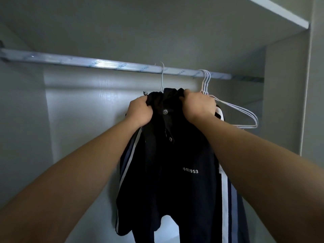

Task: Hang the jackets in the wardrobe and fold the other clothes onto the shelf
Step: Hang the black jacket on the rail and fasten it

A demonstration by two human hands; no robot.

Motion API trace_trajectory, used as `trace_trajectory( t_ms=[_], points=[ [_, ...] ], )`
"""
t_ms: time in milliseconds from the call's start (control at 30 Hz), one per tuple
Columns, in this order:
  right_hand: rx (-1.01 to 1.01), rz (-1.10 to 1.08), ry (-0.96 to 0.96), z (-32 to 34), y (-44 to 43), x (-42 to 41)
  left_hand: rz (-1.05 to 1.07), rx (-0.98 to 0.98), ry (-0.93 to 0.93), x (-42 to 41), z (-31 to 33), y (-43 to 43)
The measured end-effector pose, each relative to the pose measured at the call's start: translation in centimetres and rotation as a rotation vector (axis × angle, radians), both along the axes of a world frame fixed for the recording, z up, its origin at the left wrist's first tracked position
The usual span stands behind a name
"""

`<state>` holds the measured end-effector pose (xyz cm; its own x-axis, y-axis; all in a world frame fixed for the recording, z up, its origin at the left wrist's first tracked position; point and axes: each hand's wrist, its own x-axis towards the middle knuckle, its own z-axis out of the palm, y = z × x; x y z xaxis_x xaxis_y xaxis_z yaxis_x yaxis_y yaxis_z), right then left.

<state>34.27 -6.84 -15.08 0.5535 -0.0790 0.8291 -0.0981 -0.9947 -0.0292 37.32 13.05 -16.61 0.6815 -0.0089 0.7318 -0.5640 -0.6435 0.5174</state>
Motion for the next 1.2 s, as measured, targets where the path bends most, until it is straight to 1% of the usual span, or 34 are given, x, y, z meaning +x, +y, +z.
trace_trajectory(
  t_ms=[133, 267, 333, 400, 467, 500, 567, 600, 633, 733, 800, 867, 933, 1000, 1067, 1200],
  points=[
    [0.018, 0.022, 0.013, -1.4, -0.4, 0.7, 0.001, 0.071, -0.019, 0.1, -0.8, 0.0],
    [0.039, -0.012, -0.042, -2.7, -0.3, 0.9, -0.053, 0.095, -0.035, -0.5, -1.5, -0.2],
    [0.101, 0.003, -0.167, -3.6, 0.3, 0.8, -0.006, 0.173, -0.075, -1.2, -1.8, -0.5],
    [0.146, 0.101, -0.333, -5.0, 1.3, 0.1, 0.116, 0.224, -0.147, -1.7, -2.5, -0.7],
    [0.164, 0.218, -0.447, -7.0, 2.4, -0.8, 0.195, 0.187, -0.233, -1.9, -3.4, -0.8],
    [0.207, 0.316, -0.44, -8.2, 2.9, -1.4, 0.156, 0.117, -0.253, -1.9, -3.9, -1.0],
    [0.399, 0.551, -0.313, -10.5, 3.7, -2.5, -0.02, -0.043, -0.255, -2.2, -4.8, -1.4],
    [0.5, 0.63, -0.245, -11.8, 3.9, -2.8, -0.09, -0.081, -0.267, -2.4, -5.2, -1.5],
    [0.552, 0.667, -0.186, -13.2, 4.0, -3.0, -0.129, -0.084, -0.286, -2.6, -5.6, -1.7],
    [0.592, 0.689, -0.077, -17.6, 4.3, -2.9, -0.166, -0.069, -0.312, -2.8, -6.6, -1.4],
    [0.677, 0.667, -0.035, -19.7, 4.4, -2.1, -0.189, -0.148, -0.289, -2.5, -7.3, -1.0],
    [0.718, 0.606, -0.017, -20.4, 4.4, -1.5, -0.169, -0.221, -0.248, -2.1, -8.2, -0.7],
    [0.713, 0.577, -0.016, -19.8, 4.4, -0.9, -0.125, -0.241, -0.187, -1.6, -9.4, -0.2],
    [0.712, 0.585, -0.035, -18.4, 4.3, -0.7, -0.093, -0.167, -0.119, -0.8, -10.6, 0.4],
    [0.756, 0.63, -0.068, -17.0, 4.3, -0.7, -0.043, -0.02, -0.078, 0.0, -11.6, 0.8],
    [0.8, 0.689, -0.129, -14.5, 4.7, -0.8, 0.111, 0.187, -0.108, 1.0, -12.8, 0.8]
  ],
)
